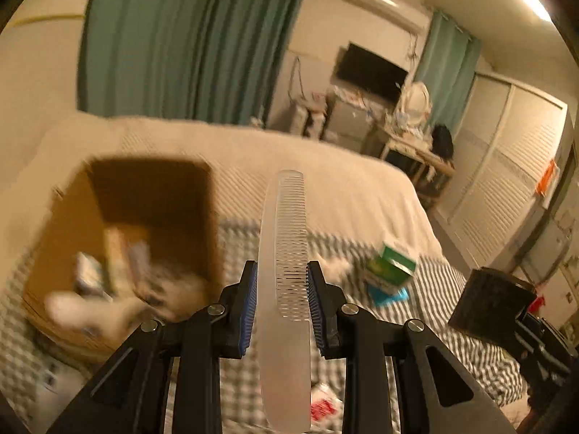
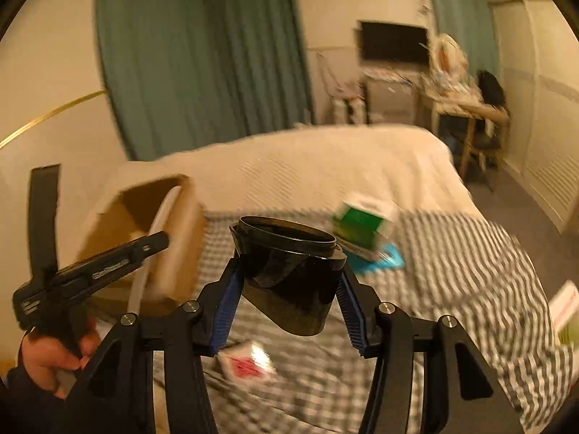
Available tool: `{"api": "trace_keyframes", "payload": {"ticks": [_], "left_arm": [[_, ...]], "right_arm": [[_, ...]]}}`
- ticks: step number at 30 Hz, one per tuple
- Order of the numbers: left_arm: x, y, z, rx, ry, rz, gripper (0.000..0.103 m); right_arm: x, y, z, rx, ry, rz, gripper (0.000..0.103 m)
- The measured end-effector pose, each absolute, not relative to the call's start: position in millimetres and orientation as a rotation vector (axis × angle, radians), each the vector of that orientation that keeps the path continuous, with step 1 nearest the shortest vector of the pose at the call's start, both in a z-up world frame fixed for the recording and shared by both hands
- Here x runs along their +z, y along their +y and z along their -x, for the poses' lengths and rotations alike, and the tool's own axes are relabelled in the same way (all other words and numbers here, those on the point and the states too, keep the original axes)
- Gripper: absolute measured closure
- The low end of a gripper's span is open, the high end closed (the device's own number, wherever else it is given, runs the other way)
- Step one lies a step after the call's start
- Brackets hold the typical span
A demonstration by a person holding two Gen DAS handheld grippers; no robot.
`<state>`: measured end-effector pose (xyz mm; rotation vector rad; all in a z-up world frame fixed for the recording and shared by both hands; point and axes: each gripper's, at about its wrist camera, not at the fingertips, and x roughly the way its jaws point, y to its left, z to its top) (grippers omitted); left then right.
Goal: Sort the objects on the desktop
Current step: 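Carry the comb and black cup into the cardboard box and release both, then grasp the white lace cloth with the left tool while the right tool grasps the green-and-white medicine box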
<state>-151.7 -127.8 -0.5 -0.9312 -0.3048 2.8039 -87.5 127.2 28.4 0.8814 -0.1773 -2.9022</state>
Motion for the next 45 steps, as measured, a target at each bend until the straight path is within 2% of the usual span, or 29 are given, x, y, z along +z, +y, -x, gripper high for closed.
{"api": "trace_keyframes", "payload": {"ticks": [4,7,11,18,19,20,21,22,23,34,38,45], "left_arm": [[18,-185,166,2.908,-0.268,0.917,0.077],[11,-221,179,2.963,-0.256,0.972,0.077],[-19,-260,194,2.993,-0.270,1.073,0.077],[-71,-275,219,2.959,-0.248,1.260,0.074],[-76,-272,222,2.949,-0.240,1.286,0.071],[-78,-269,224,2.938,-0.231,1.295,0.058],[-79,-266,223,2.932,-0.221,1.296,0.033],[-79,-261,222,2.941,-0.196,1.291,0.022],[-78,-258,220,2.961,-0.182,1.274,0.013],[-27,-202,181,2.923,-0.127,1.133,0.012],[-9,-159,162,2.883,-0.083,1.068,0.007],[-19,-86,152,2.794,-0.090,1.078,0.006]], "right_arm": [[58,63,108,-2.792,-0.130,-0.806,0.052],[65,16,131,-2.704,-0.127,-0.790,0.052],[47,-38,170,-2.595,-0.138,-0.865,0.052],[-3,-84,211,-2.505,-0.085,-1.020,0.051],[-6,-85,213,-2.498,-0.077,-1.029,0.051],[-8,-84,213,-2.490,-0.076,-1.031,0.050],[-8,-82,212,-2.487,-0.074,-1.022,0.047],[-8,-78,212,-2.494,-0.068,-1.013,0.038],[-8,-73,210,-2.512,-0.058,-1.002,0.035],[35,29,148,-2.723,-0.135,-0.913,0.035],[54,77,120,-2.824,-0.138,-0.896,0.032],[70,154,68,-2.948,-0.160,-0.878,0.030]]}}
